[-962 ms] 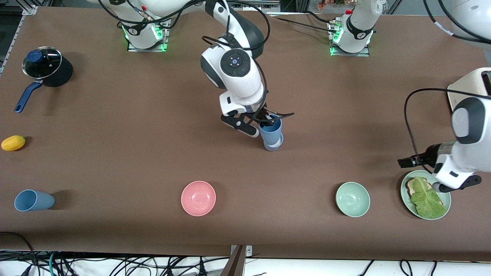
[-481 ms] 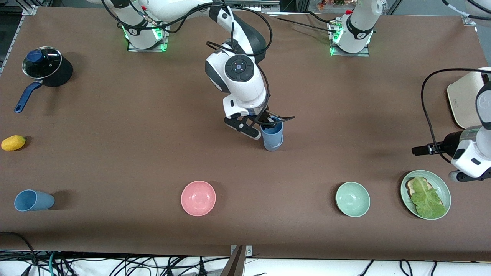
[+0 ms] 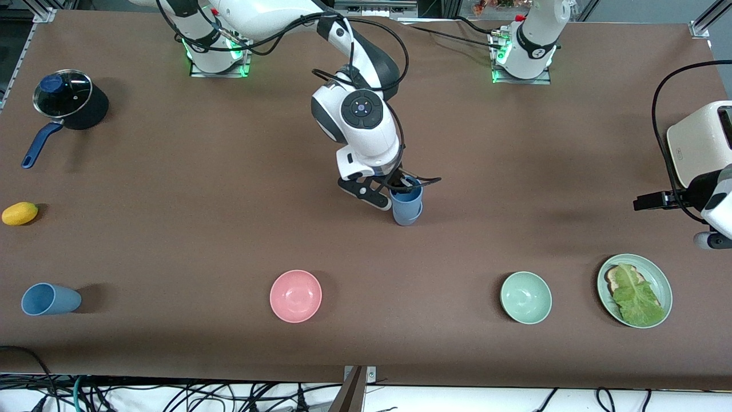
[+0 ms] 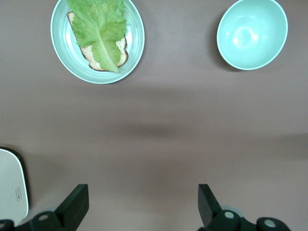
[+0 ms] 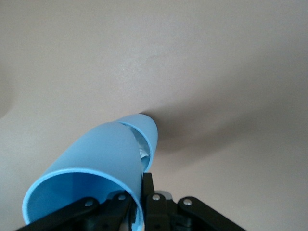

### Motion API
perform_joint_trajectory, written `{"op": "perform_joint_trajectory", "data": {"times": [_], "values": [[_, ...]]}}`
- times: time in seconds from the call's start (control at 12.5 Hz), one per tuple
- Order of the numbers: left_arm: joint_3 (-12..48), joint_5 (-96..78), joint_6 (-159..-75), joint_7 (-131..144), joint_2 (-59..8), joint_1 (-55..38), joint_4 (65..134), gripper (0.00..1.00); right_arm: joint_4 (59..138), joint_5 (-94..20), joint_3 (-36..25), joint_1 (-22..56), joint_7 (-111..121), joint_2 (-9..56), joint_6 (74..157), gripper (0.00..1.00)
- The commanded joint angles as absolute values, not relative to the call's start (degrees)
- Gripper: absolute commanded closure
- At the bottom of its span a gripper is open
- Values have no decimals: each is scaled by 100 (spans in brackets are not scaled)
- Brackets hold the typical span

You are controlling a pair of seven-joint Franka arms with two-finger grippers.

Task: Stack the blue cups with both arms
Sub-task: 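Lower the blue cup into the tissue cup while the left gripper withdraws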

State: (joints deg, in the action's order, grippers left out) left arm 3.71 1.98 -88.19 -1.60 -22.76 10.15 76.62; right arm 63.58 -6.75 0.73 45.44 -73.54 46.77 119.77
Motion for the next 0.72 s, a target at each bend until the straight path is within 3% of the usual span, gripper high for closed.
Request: {"op": "perform_joint_trajectory", "data": {"times": [0.0, 0.48, 0.64], "values": [[483, 360, -8658, -272, -2066, 967, 7725, 0, 6108, -677, 26, 4623, -7418, 4808, 11953, 100], [615, 229, -8639, -211, -1846, 844, 7716, 0, 6126, -581, 26, 4649, -7418, 4834, 11953, 100], [589, -121, -9059, -255, -1373, 835, 8092, 0, 6135, -545, 35, 4649, -7409, 4834, 11953, 100]]}}
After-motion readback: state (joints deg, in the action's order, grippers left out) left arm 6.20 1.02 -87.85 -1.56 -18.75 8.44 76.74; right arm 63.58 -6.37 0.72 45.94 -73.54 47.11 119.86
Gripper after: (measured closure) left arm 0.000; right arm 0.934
